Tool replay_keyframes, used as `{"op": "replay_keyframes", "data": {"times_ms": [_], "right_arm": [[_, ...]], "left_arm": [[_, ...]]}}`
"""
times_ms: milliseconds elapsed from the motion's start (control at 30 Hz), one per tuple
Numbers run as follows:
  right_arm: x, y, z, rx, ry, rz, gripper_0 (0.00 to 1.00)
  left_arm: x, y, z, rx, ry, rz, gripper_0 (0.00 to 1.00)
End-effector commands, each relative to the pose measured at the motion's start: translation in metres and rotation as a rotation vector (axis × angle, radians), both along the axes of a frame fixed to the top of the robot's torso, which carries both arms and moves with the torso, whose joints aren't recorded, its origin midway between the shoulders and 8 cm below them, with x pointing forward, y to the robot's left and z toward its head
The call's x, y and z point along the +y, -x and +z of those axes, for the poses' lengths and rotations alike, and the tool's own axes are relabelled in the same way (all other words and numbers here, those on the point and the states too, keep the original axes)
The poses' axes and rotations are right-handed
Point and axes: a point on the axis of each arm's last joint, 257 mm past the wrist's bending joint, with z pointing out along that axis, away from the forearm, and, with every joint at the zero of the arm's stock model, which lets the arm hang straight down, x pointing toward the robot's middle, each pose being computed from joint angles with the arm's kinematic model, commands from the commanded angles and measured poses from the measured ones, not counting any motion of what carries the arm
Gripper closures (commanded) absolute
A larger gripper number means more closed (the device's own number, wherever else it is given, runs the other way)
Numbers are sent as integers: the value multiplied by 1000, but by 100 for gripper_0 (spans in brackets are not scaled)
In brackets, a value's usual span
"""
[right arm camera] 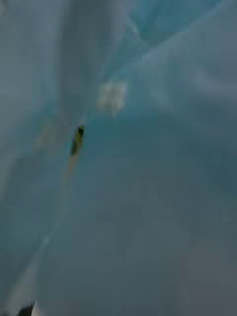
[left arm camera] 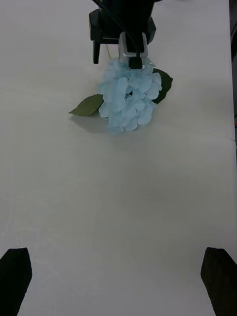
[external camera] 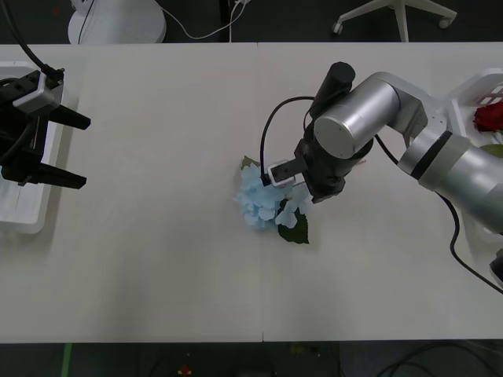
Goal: Put the red flowers into the right box and the blue flowers into the left box
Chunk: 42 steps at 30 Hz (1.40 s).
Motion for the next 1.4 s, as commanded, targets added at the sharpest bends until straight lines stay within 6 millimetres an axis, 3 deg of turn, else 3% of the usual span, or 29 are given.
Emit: {"op": "replay_keyframes", "data": {"times_ms": [33,633,700,800,867,967,1133,1233,1400], "right_arm": [[28,-11,12,-76,15,71,9],[35,-23,-21,-78,10,25,10],[36,-24,-21,-81,15,27,18],[36,-24,-20,-83,14,26,38],[37,-23,-21,-79,13,27,61],[36,-23,-21,-79,15,27,81],[35,-23,-20,-77,17,25,99],[34,-23,-17,-71,24,24,100],[32,-21,10,-3,-33,-28,100]], "left_arm": [[-6,0,12,-21,0,-6,0],[-6,0,12,-21,0,-6,0],[-6,0,12,-21,0,-6,0],[-6,0,12,-21,0,-6,0],[-6,0,12,-21,0,-6,0],[-6,0,12,-21,0,-6,0],[-6,0,12,-21,0,-6,0],[-6,0,12,-21,0,-6,0],[-6,0,12,-21,0,-6,0]]}}
